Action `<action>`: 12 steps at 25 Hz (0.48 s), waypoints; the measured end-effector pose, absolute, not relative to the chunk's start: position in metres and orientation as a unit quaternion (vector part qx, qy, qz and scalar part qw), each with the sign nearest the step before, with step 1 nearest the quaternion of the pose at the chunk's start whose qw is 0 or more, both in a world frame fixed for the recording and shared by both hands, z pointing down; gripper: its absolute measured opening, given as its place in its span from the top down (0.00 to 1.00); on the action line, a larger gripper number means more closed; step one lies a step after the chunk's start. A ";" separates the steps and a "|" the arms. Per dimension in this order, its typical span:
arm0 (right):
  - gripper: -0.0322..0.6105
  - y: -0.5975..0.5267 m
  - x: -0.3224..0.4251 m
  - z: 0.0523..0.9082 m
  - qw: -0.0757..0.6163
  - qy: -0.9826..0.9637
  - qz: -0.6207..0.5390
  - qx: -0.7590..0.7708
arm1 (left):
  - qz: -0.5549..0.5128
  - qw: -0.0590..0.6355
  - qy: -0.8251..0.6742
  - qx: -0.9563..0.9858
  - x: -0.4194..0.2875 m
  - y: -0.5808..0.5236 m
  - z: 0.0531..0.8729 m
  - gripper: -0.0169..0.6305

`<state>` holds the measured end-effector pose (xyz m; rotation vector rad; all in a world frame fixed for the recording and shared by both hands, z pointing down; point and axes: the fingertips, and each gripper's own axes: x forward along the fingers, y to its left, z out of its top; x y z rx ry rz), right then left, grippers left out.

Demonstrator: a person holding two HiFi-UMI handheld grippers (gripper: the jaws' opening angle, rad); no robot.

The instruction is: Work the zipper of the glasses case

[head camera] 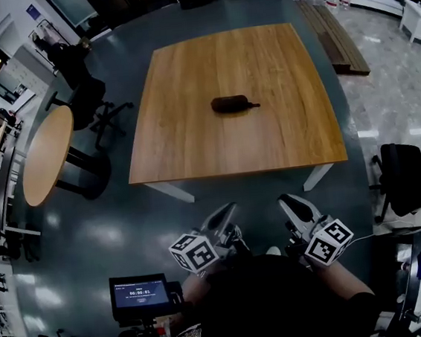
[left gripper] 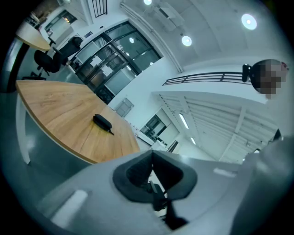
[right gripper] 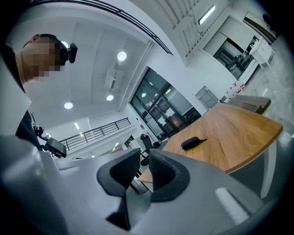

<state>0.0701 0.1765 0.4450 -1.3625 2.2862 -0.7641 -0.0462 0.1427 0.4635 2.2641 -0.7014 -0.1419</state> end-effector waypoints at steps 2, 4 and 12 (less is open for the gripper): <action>0.82 0.167 0.073 0.445 0.181 0.811 -0.272 -0.484 | -0.059 0.381 -0.284 0.878 -0.051 0.129 0.466 0.97; 0.82 0.154 0.075 0.447 0.174 0.811 -0.273 -0.487 | -0.061 0.388 -0.290 0.873 -0.055 0.112 0.471 0.97; 0.78 0.064 0.094 0.463 0.139 0.796 -0.284 -0.517 | -0.066 0.411 -0.265 0.870 -0.045 0.021 0.483 0.97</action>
